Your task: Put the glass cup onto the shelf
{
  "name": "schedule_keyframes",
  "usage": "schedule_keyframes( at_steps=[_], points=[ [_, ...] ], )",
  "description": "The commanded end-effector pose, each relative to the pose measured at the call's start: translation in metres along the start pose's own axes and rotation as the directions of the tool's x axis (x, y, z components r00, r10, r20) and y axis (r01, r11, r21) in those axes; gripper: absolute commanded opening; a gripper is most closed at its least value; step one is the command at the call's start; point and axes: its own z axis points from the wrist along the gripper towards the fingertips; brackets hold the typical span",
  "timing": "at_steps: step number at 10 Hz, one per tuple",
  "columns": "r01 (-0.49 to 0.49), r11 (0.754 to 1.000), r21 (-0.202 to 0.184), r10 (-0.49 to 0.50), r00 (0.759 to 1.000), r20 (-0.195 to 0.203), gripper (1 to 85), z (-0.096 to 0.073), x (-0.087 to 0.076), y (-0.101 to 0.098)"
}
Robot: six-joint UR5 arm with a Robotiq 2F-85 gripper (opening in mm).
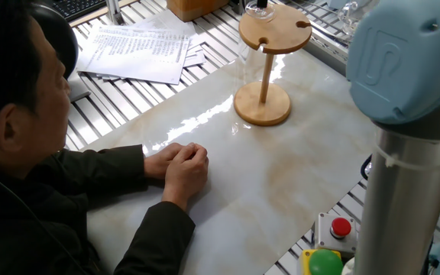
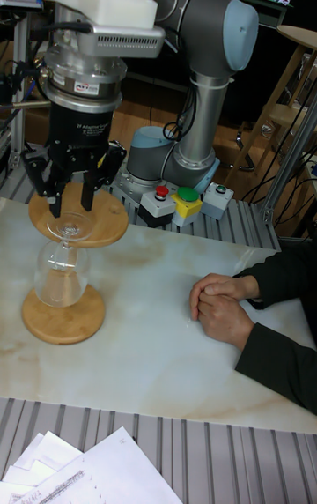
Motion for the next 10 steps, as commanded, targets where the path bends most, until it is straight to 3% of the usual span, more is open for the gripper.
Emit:
schedule_keyframes(
  at_steps=[1, 3, 5, 6, 10],
  points=[
    [-0.191, 0.981, 0.027, 0.190, 0.981, 0.026, 1.3, -0.014, -0.012, 0.001],
    [-0.266, 0.962, 0.059, 0.262, 0.962, 0.072, 1.3, -0.017, -0.019, -0.007],
    [-0.340, 0.935, 0.098, 0.322, 0.932, 0.165, 1.3, -0.021, -0.036, -0.024],
    [-0.366, 0.925, 0.097, 0.344, 0.920, 0.187, 1.3, -0.022, -0.041, -0.026],
    [-0.367, 0.925, 0.099, 0.341, 0.917, 0.207, 1.3, -0.022, -0.046, -0.030]
  ],
)
